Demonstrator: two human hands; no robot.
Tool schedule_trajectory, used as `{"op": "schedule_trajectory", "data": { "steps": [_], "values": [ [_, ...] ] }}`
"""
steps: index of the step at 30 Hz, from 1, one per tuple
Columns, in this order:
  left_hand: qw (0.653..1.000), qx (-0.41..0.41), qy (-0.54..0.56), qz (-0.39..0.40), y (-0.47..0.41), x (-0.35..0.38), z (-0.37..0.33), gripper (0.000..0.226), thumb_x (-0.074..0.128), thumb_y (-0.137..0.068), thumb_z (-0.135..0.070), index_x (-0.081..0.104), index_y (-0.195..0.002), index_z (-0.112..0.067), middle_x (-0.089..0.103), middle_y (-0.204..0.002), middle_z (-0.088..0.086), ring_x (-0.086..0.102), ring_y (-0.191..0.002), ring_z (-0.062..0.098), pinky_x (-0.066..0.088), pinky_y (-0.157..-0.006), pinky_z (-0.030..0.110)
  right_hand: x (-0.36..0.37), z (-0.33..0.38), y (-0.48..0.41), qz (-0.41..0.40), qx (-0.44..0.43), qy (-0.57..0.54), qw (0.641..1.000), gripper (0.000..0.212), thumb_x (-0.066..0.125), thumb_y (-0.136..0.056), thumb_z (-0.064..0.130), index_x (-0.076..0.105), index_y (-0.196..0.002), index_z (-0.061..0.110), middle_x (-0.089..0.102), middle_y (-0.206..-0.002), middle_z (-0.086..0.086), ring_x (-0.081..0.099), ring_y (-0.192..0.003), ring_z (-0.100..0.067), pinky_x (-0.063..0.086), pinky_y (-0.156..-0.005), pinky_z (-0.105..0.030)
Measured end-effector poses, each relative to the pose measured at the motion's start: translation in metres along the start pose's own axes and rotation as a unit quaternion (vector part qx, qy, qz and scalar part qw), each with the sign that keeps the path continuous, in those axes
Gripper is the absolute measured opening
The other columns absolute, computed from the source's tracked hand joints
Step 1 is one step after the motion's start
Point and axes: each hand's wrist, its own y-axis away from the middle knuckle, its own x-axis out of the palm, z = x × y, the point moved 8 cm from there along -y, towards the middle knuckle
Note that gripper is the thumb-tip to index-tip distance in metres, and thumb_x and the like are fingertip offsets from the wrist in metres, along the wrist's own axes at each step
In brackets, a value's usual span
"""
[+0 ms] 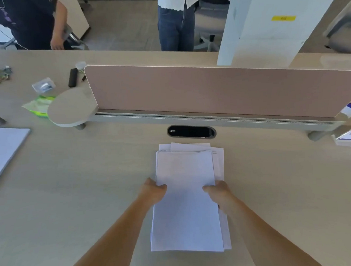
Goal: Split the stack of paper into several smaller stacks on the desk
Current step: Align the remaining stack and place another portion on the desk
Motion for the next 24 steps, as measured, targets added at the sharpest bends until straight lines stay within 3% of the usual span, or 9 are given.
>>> {"op": "schedule_trajectory", "data": {
  "steps": [2,5,8,11,14,17,20,24],
  "values": [
    [1.0,-0.008,0.025,0.001,-0.002,0.0,0.003,0.03,0.059,-0.079,-0.031,0.042,-0.088,-0.009,0.047,-0.071,0.0,0.049,-0.059,0.018,0.044,-0.054,0.024,-0.003,0.002,0.001,-0.009,-0.01,-0.007,1.0,0.02,0.061,-0.09,0.016,0.068,-0.108,0.01,0.064,-0.086,-0.007,0.057,-0.068,-0.02,0.041,-0.056,-0.023],
    [0.999,-0.011,0.042,0.01,-0.007,0.001,0.007,0.024,0.06,-0.079,-0.032,0.057,-0.09,-0.01,0.06,-0.083,0.005,0.06,-0.072,0.024,0.058,-0.075,0.035,-0.006,0.006,0.002,-0.027,-0.031,-0.004,0.999,0.01,0.059,-0.09,0.013,0.066,-0.097,0.015,0.063,-0.08,-0.004,0.055,-0.065,-0.019,0.041,-0.055,-0.024],
    [1.0,0.005,-0.013,0.023,-0.003,0.002,0.001,0.023,0.059,-0.079,-0.035,0.058,-0.082,-0.012,0.059,-0.078,0.006,0.059,-0.07,0.025,0.054,-0.071,0.031,-0.016,0.009,0.003,-0.085,-0.047,0.047,0.994,0.011,0.052,-0.087,0.01,0.063,-0.086,0.009,0.06,-0.078,-0.006,0.052,-0.063,-0.023,0.039,-0.052,-0.022],
    [0.997,0.014,-0.067,0.032,0.007,0.003,-0.007,0.029,0.059,-0.081,-0.04,0.054,-0.078,-0.012,0.056,-0.072,0.001,0.057,-0.068,0.021,0.046,-0.065,0.027,-0.02,0.012,0.008,-0.109,-0.052,0.078,0.99,0.014,0.05,-0.085,0.013,0.062,-0.089,0.009,0.066,-0.102,-0.015,0.057,-0.07,-0.027,0.038,-0.048,-0.021],
    [0.996,0.012,-0.082,0.031,0.009,0.007,-0.011,0.029,0.057,-0.084,-0.039,0.046,-0.074,-0.014,0.049,-0.068,-0.001,0.053,-0.067,0.021,0.041,-0.062,0.025,-0.018,0.014,0.005,-0.117,-0.052,0.08,0.989,0.026,0.05,-0.079,0.018,0.065,-0.098,0.006,0.063,-0.113,-0.017,0.064,-0.089,-0.033,0.044,-0.056,-0.025],
    [0.994,0.019,-0.105,0.024,0.012,0.008,-0.014,0.028,0.056,-0.087,-0.039,0.053,-0.088,-0.011,0.054,-0.078,0.0,0.056,-0.078,0.023,0.042,-0.066,0.026,-0.016,0.012,0.006,-0.117,-0.04,0.083,0.989,0.036,0.05,-0.078,0.017,0.066,-0.108,0.004,0.063,-0.114,-0.016,0.064,-0.098,-0.036,0.047,-0.061,-0.027],
    [0.989,0.023,-0.147,0.017,0.016,0.009,-0.016,0.042,0.053,-0.09,-0.041,0.055,-0.115,-0.007,0.061,-0.104,0.006,0.059,-0.092,0.024,0.043,-0.073,0.026,-0.016,0.013,0.011,-0.125,-0.039,0.081,0.988,0.036,0.05,-0.082,0.016,0.064,-0.113,0.004,0.059,-0.12,-0.016,0.061,-0.099,-0.034,0.05,-0.066,-0.029],
    [0.987,0.014,-0.158,0.02,0.018,0.009,-0.016,0.053,0.052,-0.09,-0.044,0.053,-0.126,-0.005,0.062,-0.122,0.009,0.061,-0.102,0.025,0.044,-0.076,0.027,-0.014,0.019,0.019,-0.135,-0.043,0.111,0.984,0.045,0.049,-0.076,0.023,0.06,-0.118,0.011,0.056,-0.126,-0.012,0.057,-0.109,-0.034,0.053,-0.092,-0.042]
  ]
}}
